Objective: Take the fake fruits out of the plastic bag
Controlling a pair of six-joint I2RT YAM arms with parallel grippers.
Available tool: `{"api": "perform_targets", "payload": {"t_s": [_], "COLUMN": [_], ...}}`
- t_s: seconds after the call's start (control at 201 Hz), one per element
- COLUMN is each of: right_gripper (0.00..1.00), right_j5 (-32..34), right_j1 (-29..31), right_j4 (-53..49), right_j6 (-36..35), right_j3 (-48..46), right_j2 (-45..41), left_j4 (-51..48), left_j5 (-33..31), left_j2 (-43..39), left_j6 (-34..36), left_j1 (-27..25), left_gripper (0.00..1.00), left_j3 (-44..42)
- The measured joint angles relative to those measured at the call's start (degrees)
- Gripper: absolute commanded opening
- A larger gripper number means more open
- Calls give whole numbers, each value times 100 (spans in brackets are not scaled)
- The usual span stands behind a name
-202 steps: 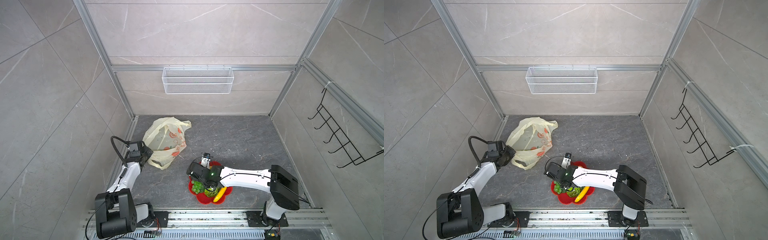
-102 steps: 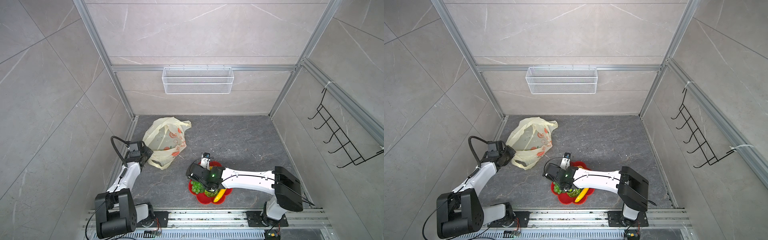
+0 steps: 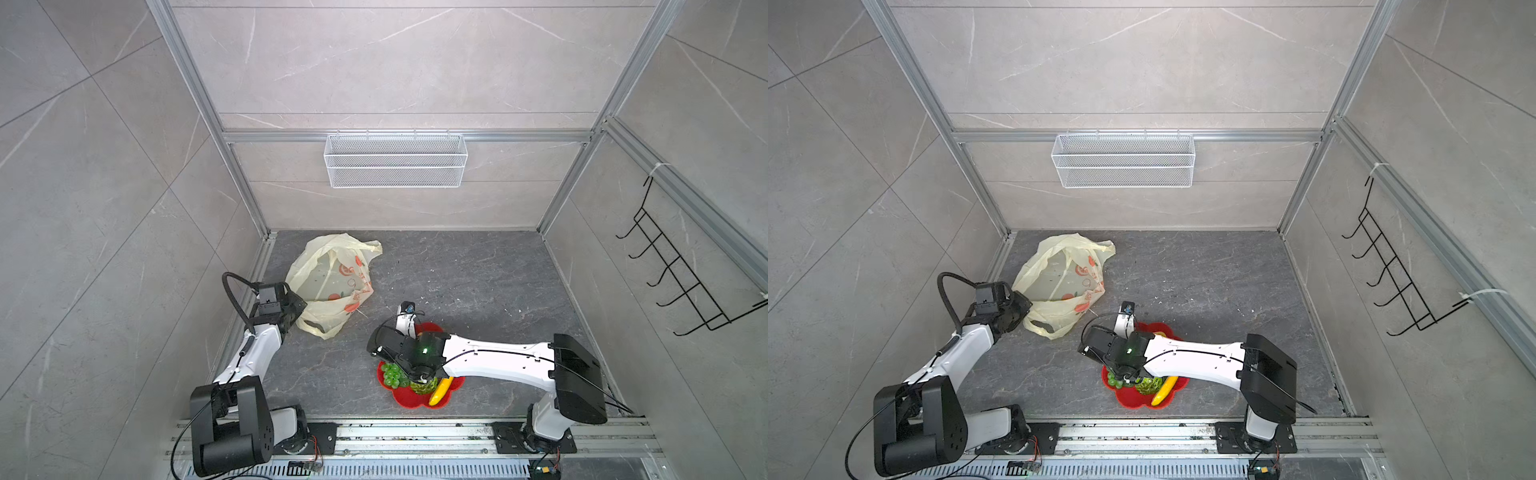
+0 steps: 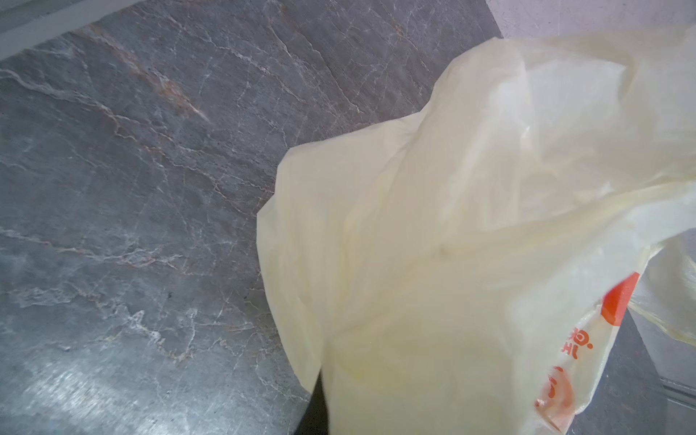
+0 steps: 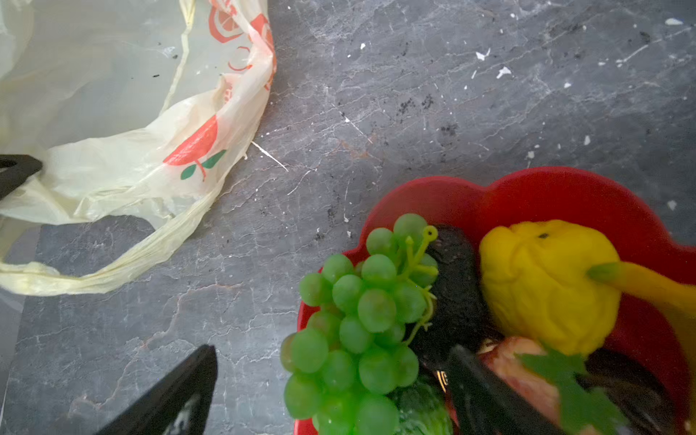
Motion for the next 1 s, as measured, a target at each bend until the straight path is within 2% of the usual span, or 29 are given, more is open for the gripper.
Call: {"api": "perform_targets", "payload": {"t_s": [0.184, 0.413, 0.588, 0.762, 0.901, 1.001], "right_gripper": [97, 100, 100, 100, 100, 100], "right_j5": [175, 505, 706, 758, 686, 544], "right_j1": [11, 9, -37, -131, -131, -131], "right_j4": [-184, -450, -804, -1091, -1154, -1126], "right_j6": [-588, -1419, -1556, -1226, -485, 144], "right_j3": [15, -372, -953, -1790, -2520, -3067], "right_j2": [-549, -1832, -2734, -3633, -4312, -4728], "left_j4": [-160, -509, -968, -1506, -1971, -2356], "left_j5": [192, 317, 319, 334, 334, 315], "left_j2": [485, 1268, 2162, 3300, 4164, 4669], "left_j6": [243, 601, 975, 1344, 1572, 1698], "left_j1": [-208, -1165, -1878, -2326, -2461, -2496], "left_gripper": [0, 0, 0, 0, 3, 15], "left_j3": [363, 1602, 2970, 4603, 5746, 6450]}}
